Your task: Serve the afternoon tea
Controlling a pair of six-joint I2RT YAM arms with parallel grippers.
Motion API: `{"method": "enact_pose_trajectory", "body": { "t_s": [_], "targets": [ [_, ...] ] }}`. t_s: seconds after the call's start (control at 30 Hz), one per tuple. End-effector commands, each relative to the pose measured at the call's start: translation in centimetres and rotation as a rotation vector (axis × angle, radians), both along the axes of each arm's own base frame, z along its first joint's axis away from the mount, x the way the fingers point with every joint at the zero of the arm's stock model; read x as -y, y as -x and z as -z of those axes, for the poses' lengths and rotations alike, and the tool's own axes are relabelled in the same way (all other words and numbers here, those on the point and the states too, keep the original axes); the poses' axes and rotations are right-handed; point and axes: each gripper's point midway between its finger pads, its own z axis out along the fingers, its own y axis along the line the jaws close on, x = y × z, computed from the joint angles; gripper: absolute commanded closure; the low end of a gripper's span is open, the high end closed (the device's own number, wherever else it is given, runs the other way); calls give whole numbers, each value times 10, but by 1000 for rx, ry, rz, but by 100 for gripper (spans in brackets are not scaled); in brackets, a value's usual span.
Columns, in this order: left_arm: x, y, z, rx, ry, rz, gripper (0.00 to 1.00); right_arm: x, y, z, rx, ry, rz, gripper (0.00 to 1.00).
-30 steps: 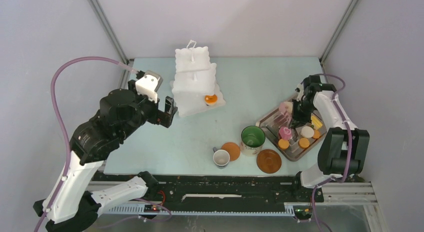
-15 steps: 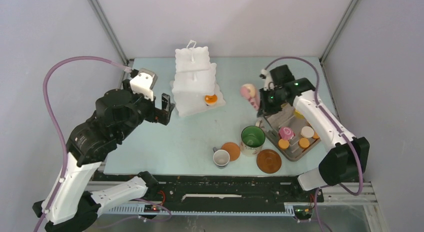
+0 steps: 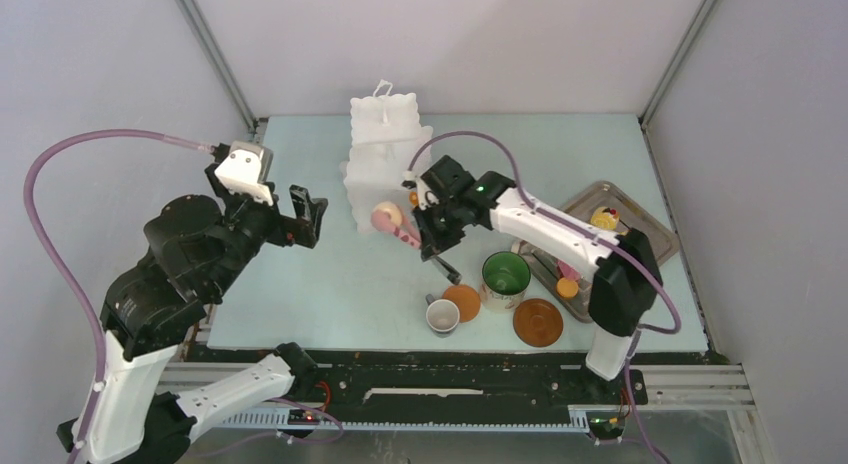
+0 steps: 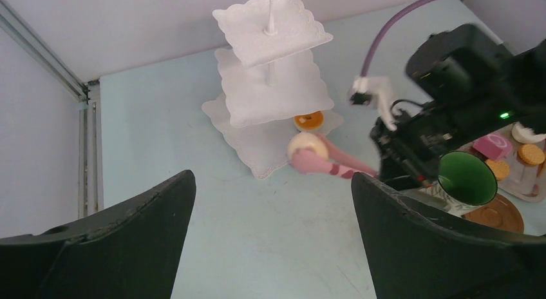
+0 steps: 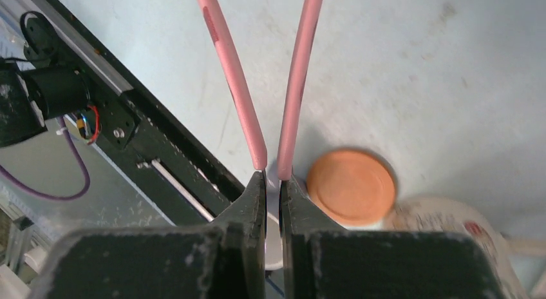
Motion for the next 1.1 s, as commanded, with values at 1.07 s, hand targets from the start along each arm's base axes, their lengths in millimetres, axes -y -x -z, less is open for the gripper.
{"method": "enact_pose_trajectory", "body": {
  "t_s": [1.07],
  "targets": [
    [-14, 7, -7, 28, 23, -39, 2, -37, -106, 93, 207, 273, 121, 74]
  ]
}}
